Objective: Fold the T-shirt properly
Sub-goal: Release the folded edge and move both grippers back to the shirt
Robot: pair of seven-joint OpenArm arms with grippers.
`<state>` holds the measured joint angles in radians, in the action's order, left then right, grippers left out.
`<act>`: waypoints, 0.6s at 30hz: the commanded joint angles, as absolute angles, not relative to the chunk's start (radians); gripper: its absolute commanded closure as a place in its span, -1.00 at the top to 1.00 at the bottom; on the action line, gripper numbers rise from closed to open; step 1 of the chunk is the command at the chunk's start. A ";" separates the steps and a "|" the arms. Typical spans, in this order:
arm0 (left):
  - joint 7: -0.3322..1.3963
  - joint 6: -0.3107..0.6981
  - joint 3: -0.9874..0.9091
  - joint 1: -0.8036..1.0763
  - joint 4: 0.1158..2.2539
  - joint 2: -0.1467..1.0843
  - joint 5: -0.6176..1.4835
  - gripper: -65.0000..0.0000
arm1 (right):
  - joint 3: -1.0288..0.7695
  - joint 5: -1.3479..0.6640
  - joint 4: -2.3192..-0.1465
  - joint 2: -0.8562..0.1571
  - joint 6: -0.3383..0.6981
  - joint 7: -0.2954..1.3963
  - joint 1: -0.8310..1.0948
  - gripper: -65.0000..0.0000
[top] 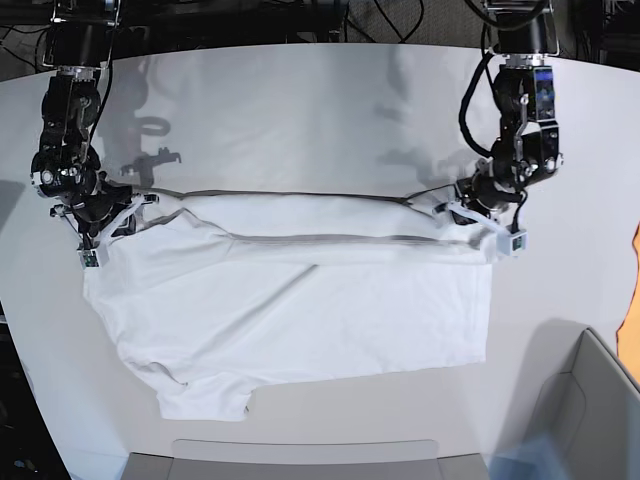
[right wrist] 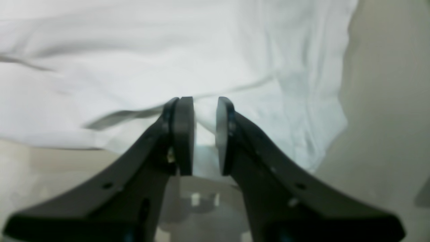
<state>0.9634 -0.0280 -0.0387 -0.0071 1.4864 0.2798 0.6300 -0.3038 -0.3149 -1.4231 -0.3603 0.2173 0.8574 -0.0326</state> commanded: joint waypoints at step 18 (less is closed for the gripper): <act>0.920 -0.030 -0.007 -0.008 1.265 0.400 0.458 -1.00 | -0.280 -0.326 -1.147 -0.539 0.219 0.800 -0.150 -0.67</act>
